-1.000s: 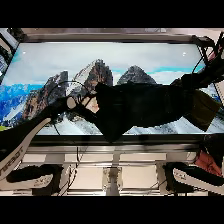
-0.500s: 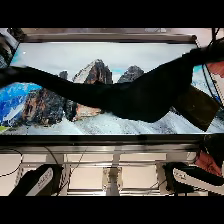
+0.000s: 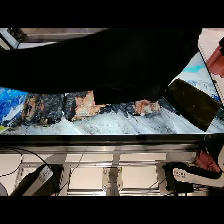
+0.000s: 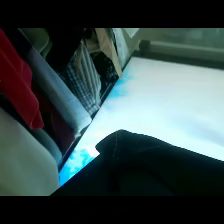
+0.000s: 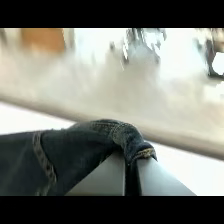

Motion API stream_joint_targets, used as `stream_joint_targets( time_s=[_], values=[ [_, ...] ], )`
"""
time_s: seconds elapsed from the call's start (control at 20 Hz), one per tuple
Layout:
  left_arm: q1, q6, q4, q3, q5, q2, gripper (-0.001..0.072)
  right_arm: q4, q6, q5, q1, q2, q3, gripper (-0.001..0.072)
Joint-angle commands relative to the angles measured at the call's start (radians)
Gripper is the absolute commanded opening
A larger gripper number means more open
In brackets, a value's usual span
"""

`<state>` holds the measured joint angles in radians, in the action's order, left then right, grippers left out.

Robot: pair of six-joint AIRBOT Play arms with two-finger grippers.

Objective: Fold the clothes and pants, and hang the long-sleeved shirts on hangers.

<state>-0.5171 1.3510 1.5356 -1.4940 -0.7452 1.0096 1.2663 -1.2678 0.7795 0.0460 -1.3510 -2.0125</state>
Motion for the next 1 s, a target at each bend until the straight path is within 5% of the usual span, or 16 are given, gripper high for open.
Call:
stream_joint_targets(
  time_s=[0.0,0.1,0.2,0.35,0.55,0.95],
  values=[
    [-0.017,0.041,-0.075,-0.203,-0.059,0.166,0.0043,-0.546,0.003,-0.151,0.143,-0.108,-0.03,0.0021],
    [-0.017,0.041,-0.106,-0.406,-0.225,0.312,0.0042,-0.913,0.066,-0.121,0.246,-0.169,-0.03,0.0021],
    [-0.021,0.005,-0.182,-0.582,-0.39,0.435,0.0043,-1.025,0.148,-0.018,0.317,-0.179,-0.03,0.0022],
    [-0.023,-0.132,-0.221,-0.561,-0.507,0.459,0.0043,-0.819,0.078,0.379,0.448,-0.169,-0.032,0.0024],
    [-0.097,-0.153,-0.28,-0.412,-0.6,0.415,0.0043,-0.282,0.014,0.843,0.56,-0.125,0.024,0.0024],
    [-0.119,-0.362,-0.263,0.159,-0.607,0.182,0.0043,-0.17,0.027,0.805,0.685,0.117,0.558,0.0023]
  ],
)
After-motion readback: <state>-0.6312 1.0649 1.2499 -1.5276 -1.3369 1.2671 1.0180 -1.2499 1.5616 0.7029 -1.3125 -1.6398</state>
